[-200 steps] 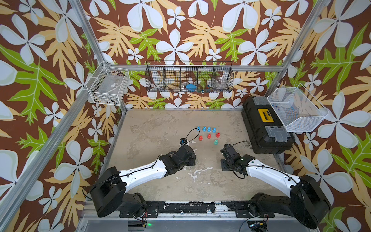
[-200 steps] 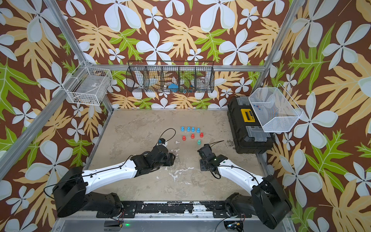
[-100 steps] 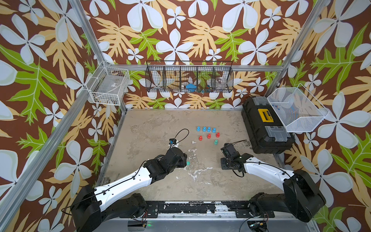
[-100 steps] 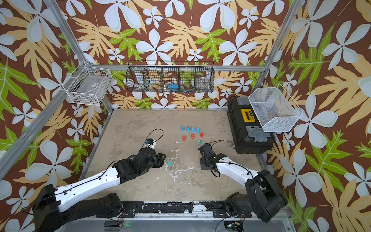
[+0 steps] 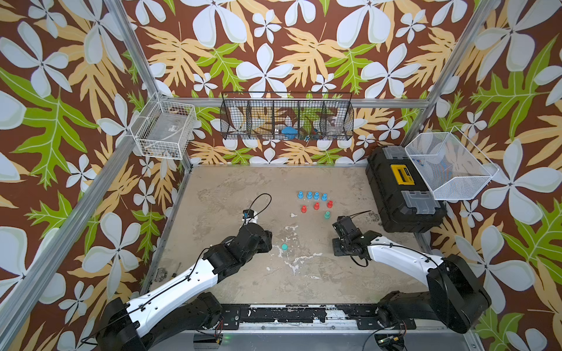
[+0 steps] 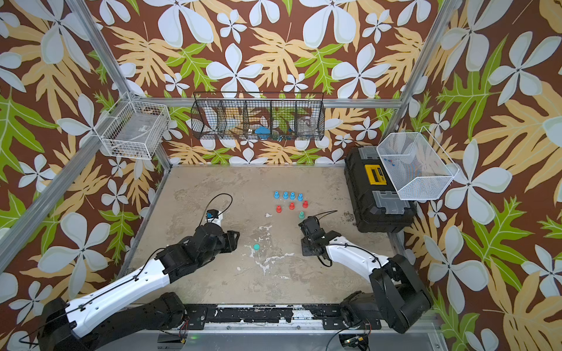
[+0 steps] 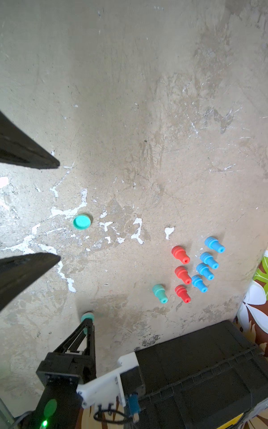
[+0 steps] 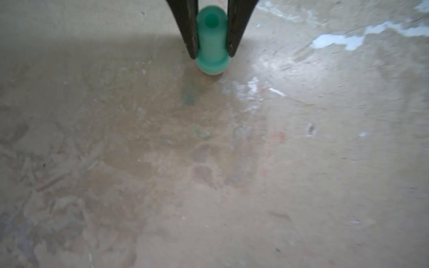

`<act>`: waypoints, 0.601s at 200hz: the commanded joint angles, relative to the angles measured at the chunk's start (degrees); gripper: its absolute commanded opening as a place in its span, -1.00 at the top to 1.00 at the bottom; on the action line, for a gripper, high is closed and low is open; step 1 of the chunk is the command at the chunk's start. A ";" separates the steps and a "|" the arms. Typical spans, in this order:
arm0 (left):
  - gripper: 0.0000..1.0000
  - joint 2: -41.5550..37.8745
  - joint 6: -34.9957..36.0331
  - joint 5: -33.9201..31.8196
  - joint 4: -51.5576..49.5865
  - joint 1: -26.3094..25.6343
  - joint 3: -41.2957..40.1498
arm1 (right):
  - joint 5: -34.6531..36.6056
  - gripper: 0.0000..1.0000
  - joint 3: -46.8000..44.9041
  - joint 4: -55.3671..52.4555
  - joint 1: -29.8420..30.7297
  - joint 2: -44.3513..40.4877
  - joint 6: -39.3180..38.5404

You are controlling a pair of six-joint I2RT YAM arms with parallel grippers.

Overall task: Close the stamp cap
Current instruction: Pick up the stamp from the center of the board, then close the cover of the stamp.

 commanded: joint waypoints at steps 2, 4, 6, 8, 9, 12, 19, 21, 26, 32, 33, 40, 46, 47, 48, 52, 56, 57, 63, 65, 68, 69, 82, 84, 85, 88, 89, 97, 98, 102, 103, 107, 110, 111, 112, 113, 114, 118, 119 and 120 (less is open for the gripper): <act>-0.20 -0.80 0.83 0.37 -1.21 0.62 -0.61 | -0.61 0.81 5.28 -0.31 4.95 1.15 0.57; -0.20 -0.86 0.83 0.34 -1.26 0.61 -0.72 | -0.65 0.81 6.03 -0.48 5.58 1.51 0.57; -0.20 -0.88 0.83 0.29 -1.33 0.66 -0.79 | -0.69 0.81 6.75 -0.70 6.24 1.91 0.58; -0.20 -0.95 0.76 0.28 -1.38 0.69 -0.87 | -0.78 0.82 7.45 -0.91 6.87 2.29 0.58; -0.20 -0.96 0.75 0.28 -1.38 0.69 -0.90 | -0.74 0.82 7.80 -1.00 7.16 2.49 0.58; -0.20 -1.12 0.68 0.28 -1.39 0.76 -1.07 | -0.64 0.81 8.68 -1.32 8.06 3.15 0.65; -0.19 -1.36 0.49 0.32 -1.48 0.86 -1.46 | -0.22 0.81 11.36 -1.99 10.45 4.93 0.82; -0.20 -1.51 0.44 0.33 -1.50 0.87 -1.57 | -0.07 0.81 12.17 -2.16 11.10 5.49 0.83; -0.20 -1.74 0.31 0.34 -1.54 0.95 -1.86 | 0.04 0.81 13.88 -2.39 12.62 6.83 0.84; -0.19 -2.24 0.09 0.34 -1.57 0.98 -2.25 | -0.14 0.81 15.51 -2.42 14.32 8.49 0.84; -0.19 -2.31 0.06 0.35 -1.61 0.97 -2.34 | -0.20 0.81 15.74 -2.37 14.58 8.79 0.84; -0.20 -2.86 -0.14 0.20 -1.66 1.05 -2.71 | -0.48 0.81 17.73 -2.25 16.01 10.19 0.83; -0.20 -3.28 -0.22 0.21 -1.85 1.13 -2.96 | -0.67 0.81 19.53 -2.15 17.46 12.64 0.84; -0.20 -3.31 -0.23 0.24 -1.88 1.13 -3.04 | -0.64 0.81 19.91 -2.15 17.73 12.98 0.80; -0.20 -3.42 -0.27 0.26 -1.90 1.18 -3.09 | -0.62 0.81 20.18 -2.11 18.00 13.28 0.82; -0.20 -3.69 -0.34 0.11 -2.08 1.15 -3.25 | -0.75 0.81 21.31 -2.13 18.77 14.49 0.83; -0.20 -3.96 -0.32 0.10 -2.21 1.20 -3.36 | -0.79 0.81 22.47 -2.25 19.45 15.76 0.73; -0.20 -4.00 -0.32 0.10 -2.24 1.22 -3.38 | -0.83 0.81 22.74 -2.29 19.61 16.12 0.70; -0.20 -4.34 -0.38 -0.13 -2.58 1.31 -3.47 | -0.63 0.81 24.41 -2.69 20.50 17.93 0.65; -0.20 -4.45 -0.33 -0.15 -2.74 1.34 -3.54 | -0.62 0.81 24.94 -2.73 20.78 18.56 0.66; -0.20 -4.62 -0.33 -0.19 -2.91 1.36 -3.56 | -0.49 0.81 25.57 -2.83 21.15 19.38 0.59; -0.20 -4.73 -0.32 -0.22 -3.03 1.38 -3.56 | -0.46 0.81 25.83 -2.84 21.29 19.65 0.58; -0.20 -5.48 -0.33 -0.36 -3.59 1.49 -3.65 | -0.59 0.81 28.37 -2.86 22.49 22.70 0.57; -0.20 -5.59 -0.36 -0.45 -3.65 1.53 -3.65 | -0.67 0.81 28.66 -2.77 22.66 23.07 0.58; -0.20 -5.66 -0.34 -0.48 -3.66 1.56 -3.65 | -0.68 0.81 28.73 -2.77 22.75 23.25 0.58; -0.20 -5.83 -0.38 -0.51 -3.75 1.57 -3.73 | -0.69 0.81 29.10 -2.72 22.92 23.63 0.58; -0.20 -5.91 -0.39 -0.51 -3.80 1.58 -3.74 | -0.76 0.82 29.41 -2.69 23.10 24.03 0.58; -0.20 -6.34 -0.40 -0.60 -3.98 1.69 -3.74 | -0.88 0.81 30.53 -2.74 23.62 25.51 0.58; -0.20 -6.43 -0.40 -0.60 -4.00 1.72 -3.78 | -0.87 0.81 30.68 -2.80 23.67 25.66 0.58; -0.20 -6.63 -0.40 -0.60 -4.10 1.75 -3.83 | -0.81 0.81 31.12 -2.85 23.89 26.24 0.51; -0.20 -6.66 -0.40 -0.60 -4.11 1.80 -3.83 | -0.84 0.82 31.29 -2.85 23.94 26.37 0.50; -0.20 -6.77 -0.40 -0.65 -4.20 1.78 -3.83 | -0.80 0.81 31.63 -3.00 24.06 26.92 0.57; -0.20 -6.96 -0.40 -0.66 -4.28 1.80 -3.83 | -0.85 0.81 31.82 -2.91 24.14 27.26 0.58; -0.20 -7.00 -0.40 -0.63 -4.33 1.78 -3.83 | -0.86 0.81 31.94 -2.92 24.19 27.37 0.58; -0.20 -7.02 -0.40 -0.62 -4.35 1.81 -3.83 | -0.87 0.82 32.00 -2.93 24.22 27.46 0.58; -0.20 -7.07 -0.40 -0.65 -4.37 1.82 -3.83 | -0.87 0.81 32.03 -2.85 24.23 27.51 0.58; -0.20 -7.10 -0.40 -0.67 -4.37 1.79 -3.83 | -0.87 0.81 32.09 -2.85 24.24 27.62 0.58; -0.20 -7.25 -0.40 -0.61 -4.46 1.84 -3.83 | -0.89 0.81 32.18 -2.79 24.24 27.91 0.64; -0.20 -7.23 -0.40 -0.65 -4.46 1.84 -3.87 | -0.88 0.81 32.25 -2.78 24.29 28.00 0.65; -0.21 -7.27 -0.40 -0.67 -4.51 1.89 -3.89 | -0.92 0.81 32.29 -2.77 24.31 28.04 0.66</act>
